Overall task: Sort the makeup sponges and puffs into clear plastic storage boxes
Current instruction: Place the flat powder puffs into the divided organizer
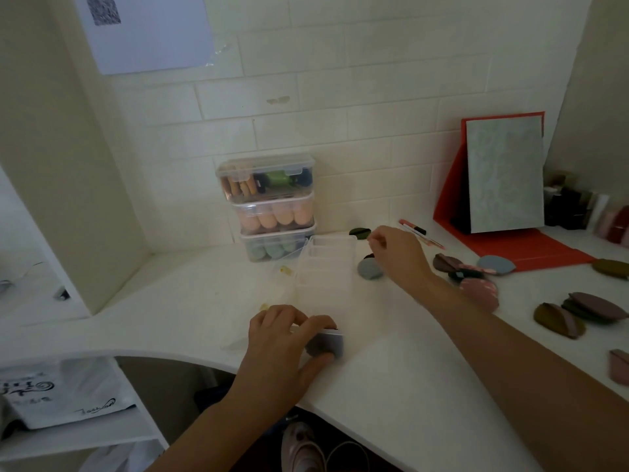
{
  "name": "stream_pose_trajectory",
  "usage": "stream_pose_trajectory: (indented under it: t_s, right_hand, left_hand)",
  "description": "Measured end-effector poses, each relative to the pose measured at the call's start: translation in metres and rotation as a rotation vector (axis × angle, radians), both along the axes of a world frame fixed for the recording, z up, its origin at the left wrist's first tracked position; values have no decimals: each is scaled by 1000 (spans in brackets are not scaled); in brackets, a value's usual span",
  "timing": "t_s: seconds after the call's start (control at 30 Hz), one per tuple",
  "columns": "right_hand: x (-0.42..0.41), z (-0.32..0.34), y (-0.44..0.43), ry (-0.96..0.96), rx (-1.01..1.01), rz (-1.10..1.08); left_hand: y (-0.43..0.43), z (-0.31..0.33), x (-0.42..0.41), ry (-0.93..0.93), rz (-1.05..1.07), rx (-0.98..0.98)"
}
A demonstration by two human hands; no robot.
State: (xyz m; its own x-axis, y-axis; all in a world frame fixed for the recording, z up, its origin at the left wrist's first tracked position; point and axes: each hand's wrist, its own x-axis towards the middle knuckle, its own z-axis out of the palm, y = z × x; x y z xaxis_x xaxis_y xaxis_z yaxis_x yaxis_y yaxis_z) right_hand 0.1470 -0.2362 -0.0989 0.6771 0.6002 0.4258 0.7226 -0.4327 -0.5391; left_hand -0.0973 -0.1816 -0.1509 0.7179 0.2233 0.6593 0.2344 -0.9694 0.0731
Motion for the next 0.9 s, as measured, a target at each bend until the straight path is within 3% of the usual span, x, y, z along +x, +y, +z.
stream_pose_trajectory:
  t_s: [0.17,0.37,0.43,0.53,0.63,0.9]
  right_hand:
    - [16,-30,5,181,-179,46]
    - [18,-38,4,-5,-494,93]
    - [17,-36,5,27,-442,108]
    - [17,-29,2,293,-199,86]
    - [20,-22,-3,411,-29,27]
    - [14,-2,-7,282,313,5]
  left_hand:
    - [0,0,1,-12,11,-7]
    - [-3,2,1,-10,13,-6]
    - [-3,3,1,-4,16,-8]
    - [-4,3,1,0,25,-6]
    - [-4,2,2,5,36,-6]
    - [-4,2,2,16,38,0]
